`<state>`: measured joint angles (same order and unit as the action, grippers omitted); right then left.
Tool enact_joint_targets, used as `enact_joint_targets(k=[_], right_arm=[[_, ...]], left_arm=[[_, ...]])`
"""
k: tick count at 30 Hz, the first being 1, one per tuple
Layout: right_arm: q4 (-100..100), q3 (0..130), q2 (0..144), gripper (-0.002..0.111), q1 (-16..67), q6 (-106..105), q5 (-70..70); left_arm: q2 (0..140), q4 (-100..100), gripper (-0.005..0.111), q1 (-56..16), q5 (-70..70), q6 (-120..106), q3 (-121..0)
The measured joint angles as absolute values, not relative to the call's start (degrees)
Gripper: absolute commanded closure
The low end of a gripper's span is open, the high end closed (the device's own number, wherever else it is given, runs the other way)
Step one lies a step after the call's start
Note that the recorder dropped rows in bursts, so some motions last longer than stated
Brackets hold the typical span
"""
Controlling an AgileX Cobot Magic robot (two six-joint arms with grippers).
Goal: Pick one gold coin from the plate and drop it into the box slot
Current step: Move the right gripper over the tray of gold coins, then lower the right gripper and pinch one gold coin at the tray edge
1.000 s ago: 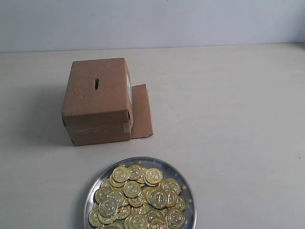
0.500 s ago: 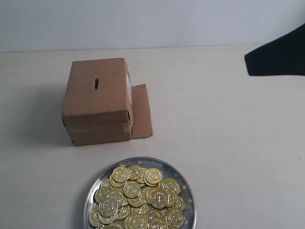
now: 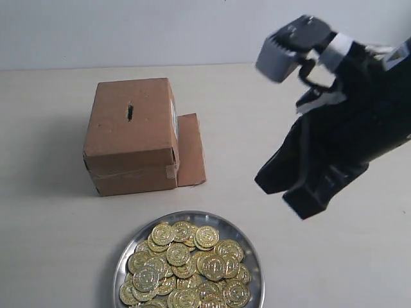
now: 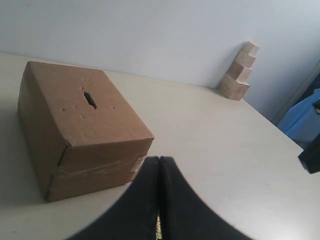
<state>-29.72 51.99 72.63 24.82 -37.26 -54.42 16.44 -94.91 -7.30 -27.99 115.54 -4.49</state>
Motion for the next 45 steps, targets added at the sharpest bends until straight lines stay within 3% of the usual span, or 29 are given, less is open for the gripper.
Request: enact_joint_targets(k=[13, 22, 29, 45], right_arm=[[-12.26, 51.99, 85.36, 0.106, 39.13, -28.40, -47.22], [-12.26, 51.99, 89.74, 0.081, 47.41, -37.25, -42.50], [-12.26, 51.99, 92.70, 0.058, 48.80, -39.22, -37.70], [-2.08, 52.09, 102.78, 0.058, 48.80, -26.92, -32.74]], left_arm=[[16.44, -95.01, 0.107, -7.30, -28.22, 115.54, -4.49], [16.44, -95.01, 0.107, -7.30, -28.47, 114.76, -4.49], [16.44, -95.01, 0.107, -7.30, -28.47, 114.62, -4.49], [16.44, -95.12, 0.107, -8.33, -28.94, 114.39, -4.49]])
